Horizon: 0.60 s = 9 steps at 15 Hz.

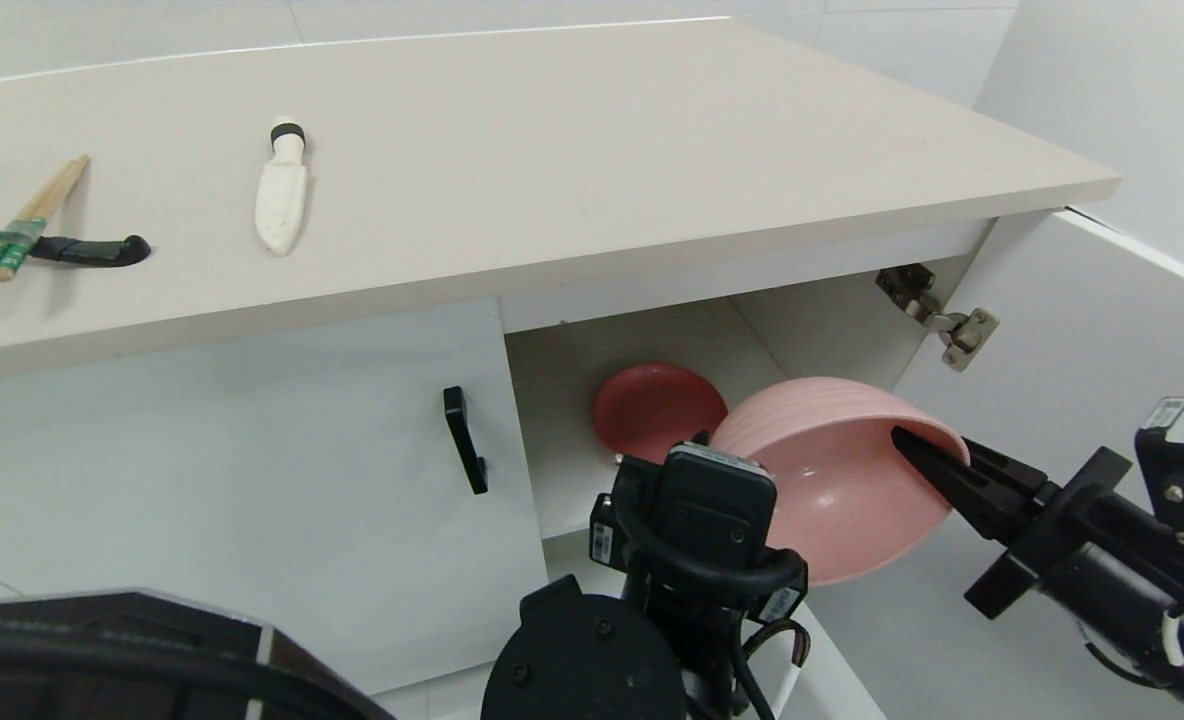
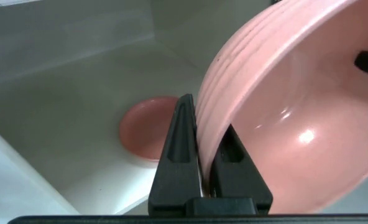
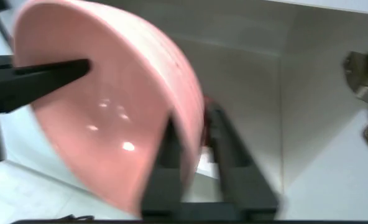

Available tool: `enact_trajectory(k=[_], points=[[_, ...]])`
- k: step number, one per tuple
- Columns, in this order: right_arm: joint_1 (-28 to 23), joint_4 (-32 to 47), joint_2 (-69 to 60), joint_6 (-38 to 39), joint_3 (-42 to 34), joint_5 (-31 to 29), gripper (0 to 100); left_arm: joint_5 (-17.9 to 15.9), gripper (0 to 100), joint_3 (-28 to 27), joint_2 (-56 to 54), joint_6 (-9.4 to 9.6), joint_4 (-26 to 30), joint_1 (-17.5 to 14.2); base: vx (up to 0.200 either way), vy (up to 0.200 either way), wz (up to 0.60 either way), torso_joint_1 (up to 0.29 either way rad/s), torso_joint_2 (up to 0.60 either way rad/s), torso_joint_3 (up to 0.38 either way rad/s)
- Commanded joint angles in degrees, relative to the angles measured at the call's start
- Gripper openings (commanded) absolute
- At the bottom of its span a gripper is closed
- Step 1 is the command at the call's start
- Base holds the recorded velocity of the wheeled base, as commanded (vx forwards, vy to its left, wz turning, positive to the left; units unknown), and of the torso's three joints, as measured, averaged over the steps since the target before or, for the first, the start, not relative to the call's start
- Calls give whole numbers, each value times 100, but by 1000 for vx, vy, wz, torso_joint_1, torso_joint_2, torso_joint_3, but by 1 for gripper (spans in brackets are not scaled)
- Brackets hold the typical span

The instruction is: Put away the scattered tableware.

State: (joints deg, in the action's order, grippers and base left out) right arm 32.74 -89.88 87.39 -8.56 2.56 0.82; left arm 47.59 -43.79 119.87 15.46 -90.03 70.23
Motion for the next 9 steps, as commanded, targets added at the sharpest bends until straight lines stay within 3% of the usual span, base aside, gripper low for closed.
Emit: enact_trajectory(k=[1, 2, 3, 7, 8, 9], points=[[109, -12, -12, 3, -10, 41, 0, -13, 0, 37, -25, 1, 3, -1, 0, 0, 0, 0, 0, 0], [109, -12, -21, 3, -10, 41, 0, -13, 0, 72, -25, 1, 3, 43, 0, 0, 0, 0, 0, 0], [109, -12, -29, 3, -10, 41, 0, -31, 100, 81, -25, -8, 3, 114, 0, 0, 0, 0, 0, 0], [101, -12, -3, 3, -36, 33, 0, -48, 100, 151, -333, -43, 3, 219, 0, 0, 0, 0, 0, 0], [92, -12, 6, 3, -89, 33, 0, -286, 100, 415, -675, -52, 3, 237, 0, 0, 0, 0, 0, 0], [74, -12, 41, 3, -142, 33, 0, -1050, 100, 1127, -1264, -69, 3, 219, 0, 0, 0, 0, 0, 0]])
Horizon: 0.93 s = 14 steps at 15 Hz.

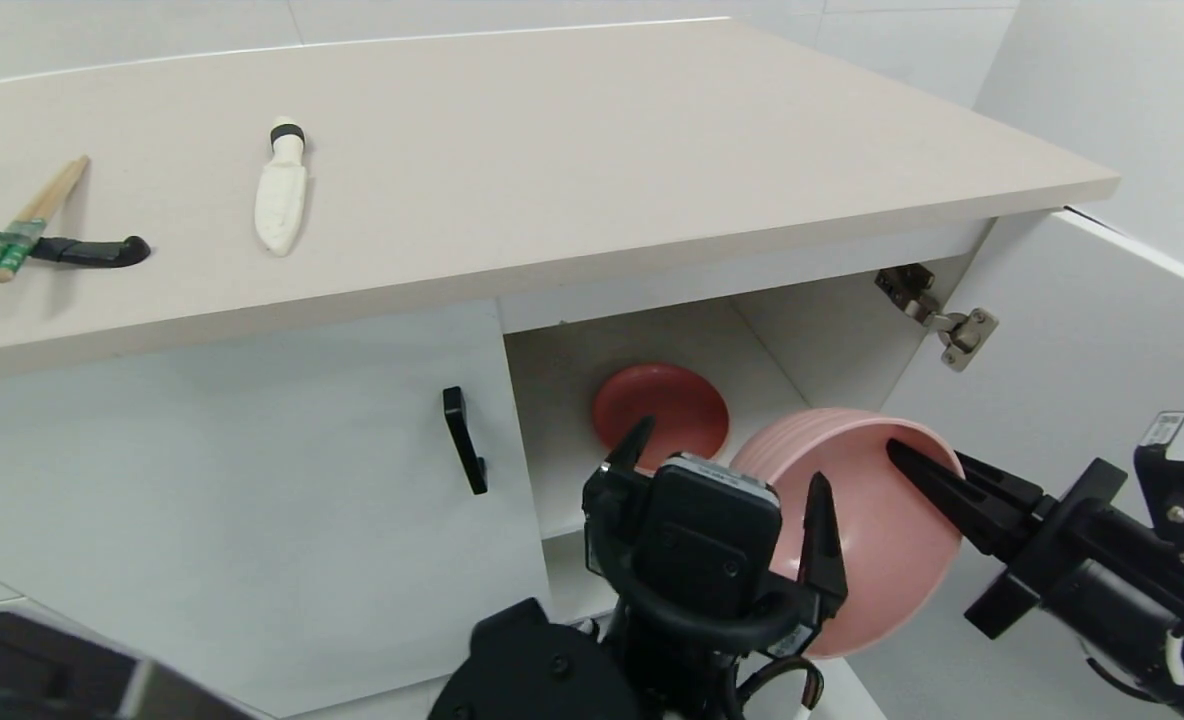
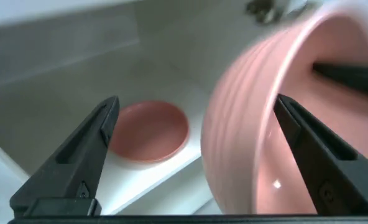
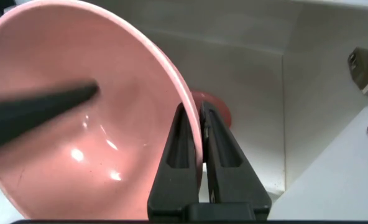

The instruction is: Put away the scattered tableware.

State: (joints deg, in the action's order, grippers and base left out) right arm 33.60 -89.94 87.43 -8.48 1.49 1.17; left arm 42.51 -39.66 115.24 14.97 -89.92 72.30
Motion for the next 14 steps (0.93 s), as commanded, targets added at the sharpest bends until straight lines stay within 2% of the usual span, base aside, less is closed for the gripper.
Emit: enact_trajectory(k=[1, 2, 3, 5, 6, 7, 8, 12, 14], points=[[-11, -6, 99, -4, -52, -3, 0, -1157, 100, 1408, -1293, -20, -8, -67, 0, 0, 0, 0, 0, 0], [-11, -6, 125, -4, -52, -3, 0, -1711, 100, 2050, -1724, -29, -8, -252, 0, 0, 0, 0, 0, 0], [-20, -6, 134, -4, -43, -3, 0, -2089, 100, 2471, -1996, -29, -8, -436, 0, 0, 0, 0, 0, 0], [-46, -6, 125, -4, -43, -3, 0, -3266, 100, 3649, -2752, -82, -8, -1122, 0, 0, 0, 0, 0, 0], [-55, -6, 125, -4, -43, -3, 0, -3565, 100, 3966, -2919, -100, -8, -1306, 0, 0, 0, 0, 0, 0], [-81, -6, 134, -4, -52, -3, 0, -3592, 100, 3966, -2928, -170, -8, -1333, 0, 0, 0, 0, 0, 0], [-90, -6, 134, -4, -43, -3, 0, -3460, 100, 3966, -2990, -442, 80, -1359, 0, 0, 0, 0, 0, 0], [-99, -6, 125, -4, -52, -3, 0, -2994, 100, 3966, -3130, -530, 440, -1359, 0, 0, 0, 0, 0, 0], [-169, -6, 134, -4, -61, -3, 0, -2968, 100, 3966, -3552, -521, 1082, -1280, 0, 0, 0, 0, 0, 0]])
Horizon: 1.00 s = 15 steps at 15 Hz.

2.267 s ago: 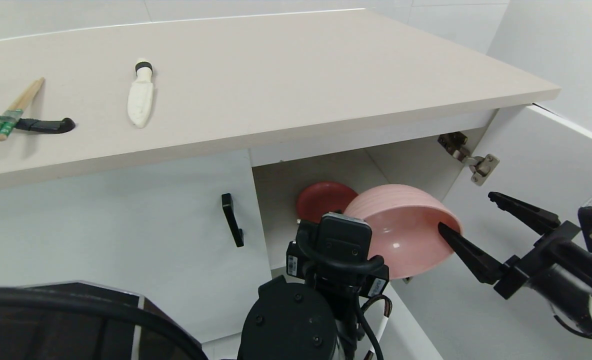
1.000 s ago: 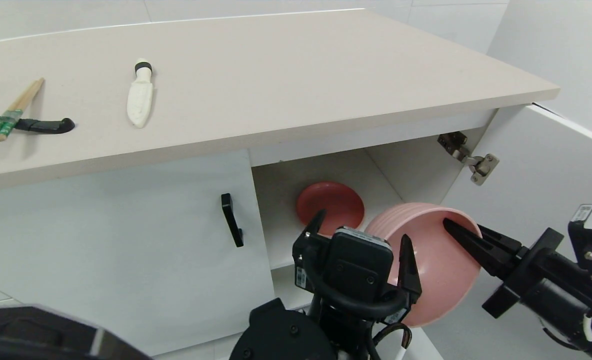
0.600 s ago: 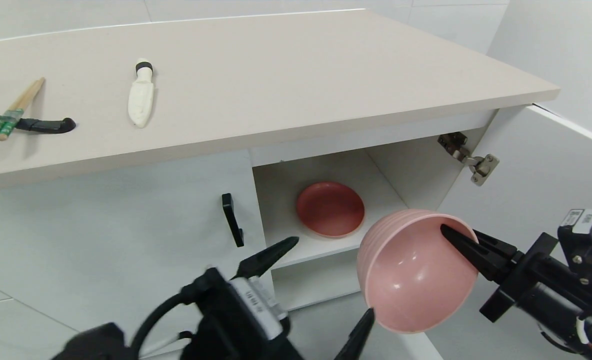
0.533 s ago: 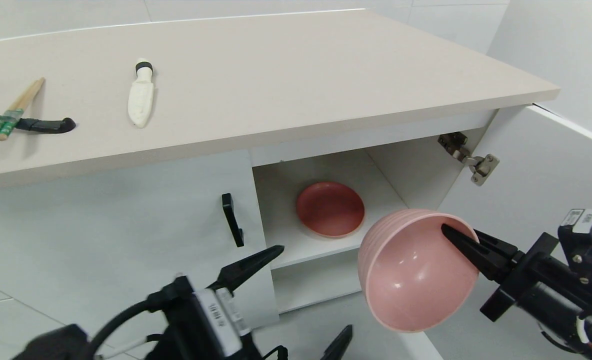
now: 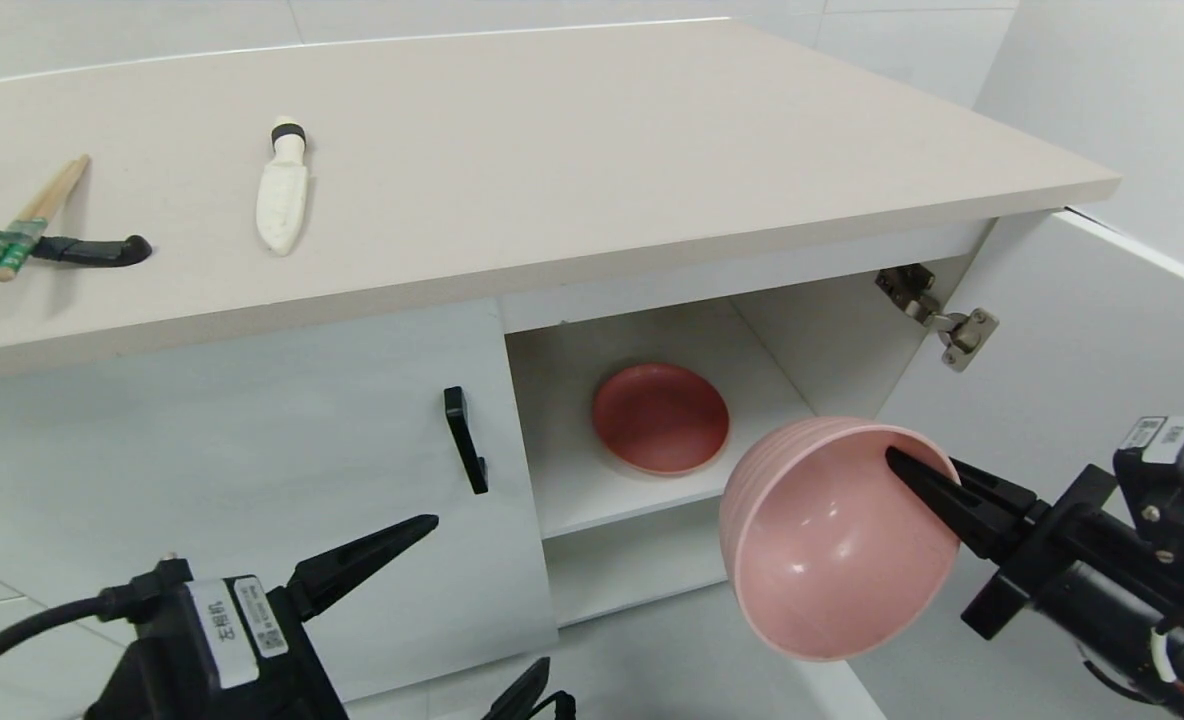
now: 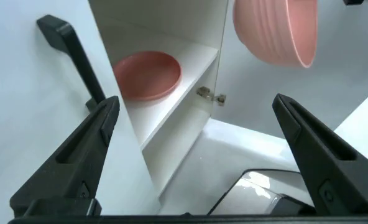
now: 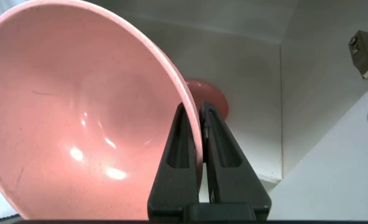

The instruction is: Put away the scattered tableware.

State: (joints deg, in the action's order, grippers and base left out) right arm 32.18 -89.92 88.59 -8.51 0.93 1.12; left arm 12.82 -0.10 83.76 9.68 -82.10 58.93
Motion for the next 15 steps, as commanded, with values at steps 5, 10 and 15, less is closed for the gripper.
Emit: enact_trajectory(k=[5, 10, 15], points=[[-441, -8, 62, 288, 74, 2, 0, -8, 100, 10, -3577, -511, 3376, -470, 0, 0, 0, 0, 0, 0], [-502, -8, 721, 1159, 312, 2, 0, -26, 100, 10, -4957, -186, 4097, -2017, 0, 0, 0, 0, 0, 0], [-494, -8, 1002, 1721, 241, 2, 0, 18, 100, 10, -6759, 104, 4537, -3792, 0, 0, 0, 0, 0, 0]])
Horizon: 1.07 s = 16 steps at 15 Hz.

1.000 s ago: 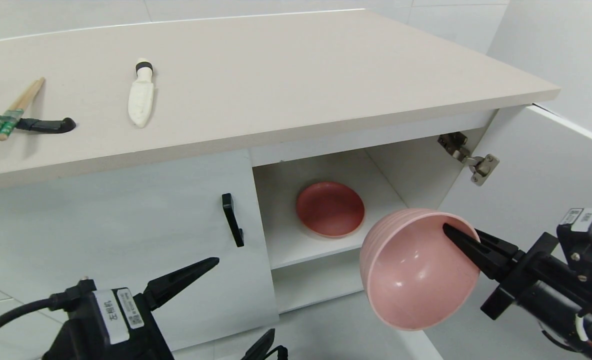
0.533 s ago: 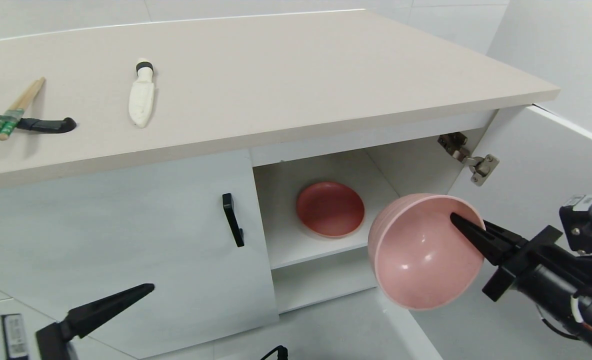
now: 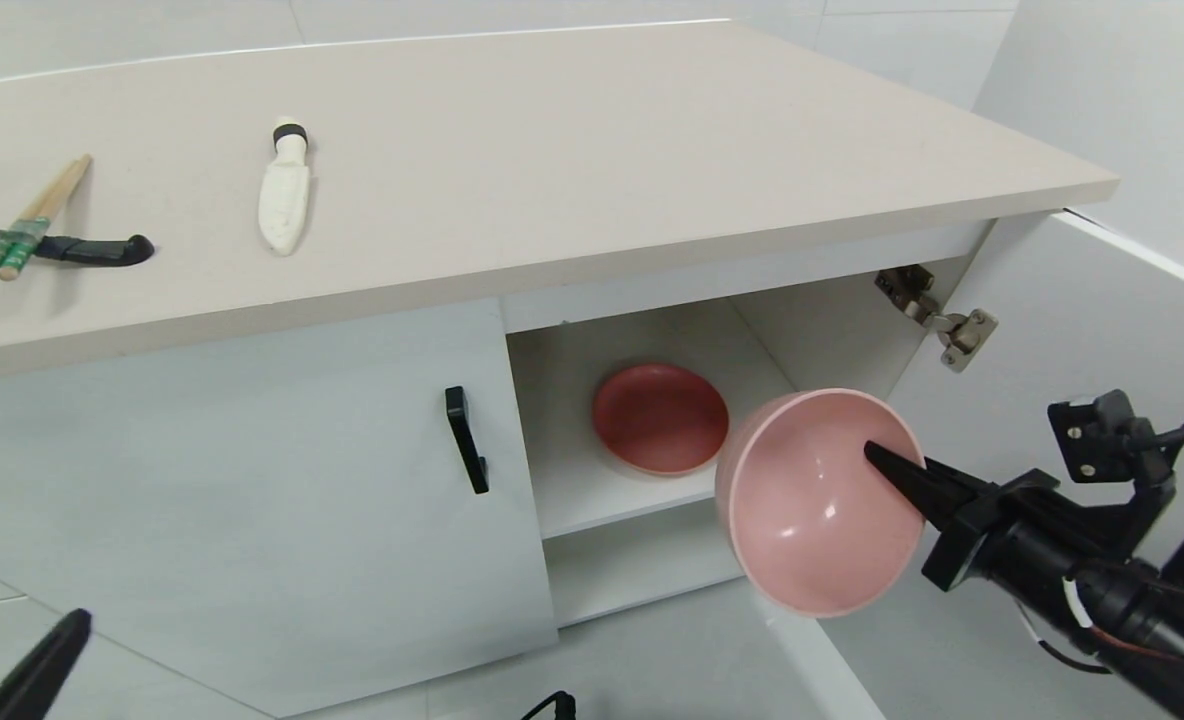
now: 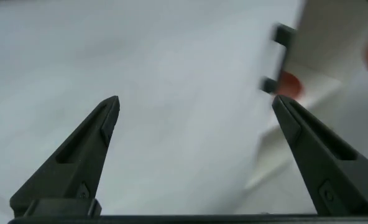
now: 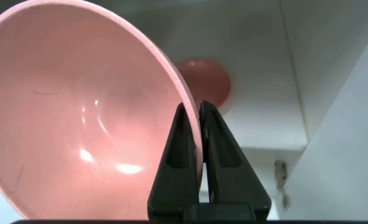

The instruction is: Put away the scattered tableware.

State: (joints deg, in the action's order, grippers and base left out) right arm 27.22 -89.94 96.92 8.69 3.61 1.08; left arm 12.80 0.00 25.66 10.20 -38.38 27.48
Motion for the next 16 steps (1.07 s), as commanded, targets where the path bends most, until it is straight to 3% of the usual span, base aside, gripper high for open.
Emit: enact_trajectory(k=[1, 3, 5, 7, 9, 10, 11, 12, 14, 16], points=[[2, -6, 433, 309, -18, -38, 0, 126, 100, 0, -2074, 236, 1421, -1500, 0, 0, 0, 0, 0, 0], [-6, -6, 416, 335, -36, -38, 0, 706, 100, -114, -1925, 193, 1394, -1632, 0, 0, 0, 0, 0, 0], [-6, -6, 451, 335, -36, -38, 0, 706, 100, -422, -1872, 193, 2194, -2256, 0, 0, 0, 0, 0, 0], [-6, -6, 495, 335, -44, -38, 0, 671, 100, -281, -2135, 236, 2765, -2809, 0, 0, 0, 0, 0, 0], [2, -6, 504, 335, -124, -38, 0, 627, 100, 0, -2566, 201, 3266, -2765, 0, 0, 0, 0, 0, 0], [29, -6, 521, 344, -159, -38, 0, 627, 100, -35, -2566, -62, 3574, -2748, 0, 0, 0, 0, 0, 0], [38, -6, 521, 344, -167, -38, 0, 495, 100, 0, -2566, -264, 3468, -2748, 0, 0, 0, 0, 0, 0], [38, -6, 521, 344, -159, -38, 0, -217, 100, 0, -2566, -449, 3468, -2748, 0, 0, 0, 0, 0, 0], [46, -6, 539, 361, -159, -38, 0, -1060, 100, -53, -2566, -792, 3679, -2748, 0, 0, 0, 0, 0, 0], [55, -6, 557, 519, -80, -38, 0, -1465, 100, -149, -2566, -932, 3882, -2748, 0, 0, 0, 0, 0, 0]])
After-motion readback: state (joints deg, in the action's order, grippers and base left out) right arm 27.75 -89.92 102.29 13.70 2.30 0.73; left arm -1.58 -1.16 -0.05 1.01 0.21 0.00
